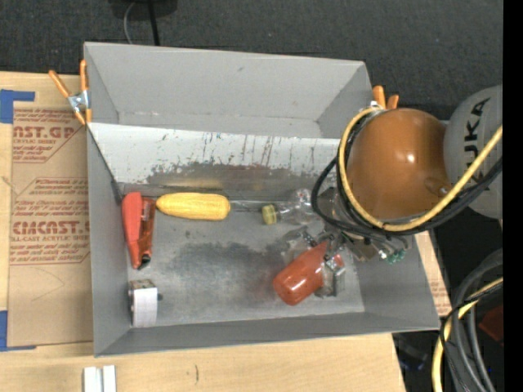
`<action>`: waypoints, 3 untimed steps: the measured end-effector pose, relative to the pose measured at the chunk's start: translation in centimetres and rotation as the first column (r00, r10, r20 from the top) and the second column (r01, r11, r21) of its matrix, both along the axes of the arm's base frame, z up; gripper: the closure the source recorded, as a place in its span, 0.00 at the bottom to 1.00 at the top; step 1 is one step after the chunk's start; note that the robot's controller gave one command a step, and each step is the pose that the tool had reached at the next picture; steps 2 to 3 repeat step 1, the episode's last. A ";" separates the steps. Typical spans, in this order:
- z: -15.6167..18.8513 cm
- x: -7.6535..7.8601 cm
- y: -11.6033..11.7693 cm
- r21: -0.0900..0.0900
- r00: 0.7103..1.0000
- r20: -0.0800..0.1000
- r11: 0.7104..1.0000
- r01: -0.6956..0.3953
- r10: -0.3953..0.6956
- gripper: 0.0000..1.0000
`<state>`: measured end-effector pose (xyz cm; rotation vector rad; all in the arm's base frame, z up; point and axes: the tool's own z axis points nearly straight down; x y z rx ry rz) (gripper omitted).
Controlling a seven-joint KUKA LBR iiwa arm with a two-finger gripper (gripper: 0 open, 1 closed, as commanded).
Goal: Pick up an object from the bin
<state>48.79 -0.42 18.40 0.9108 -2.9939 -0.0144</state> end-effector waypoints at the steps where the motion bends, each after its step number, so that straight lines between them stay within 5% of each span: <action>1: 5.4 0.6 -0.7 0.001 1.000 0.006 1.000 -0.011 0.011 1.00; 3: 5.4 0.6 -0.7 0.001 1.000 0.006 1.000 -0.011 0.011 1.00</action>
Offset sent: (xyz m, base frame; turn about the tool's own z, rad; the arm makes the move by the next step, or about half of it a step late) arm 0.0222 0.0171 0.0954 -0.0112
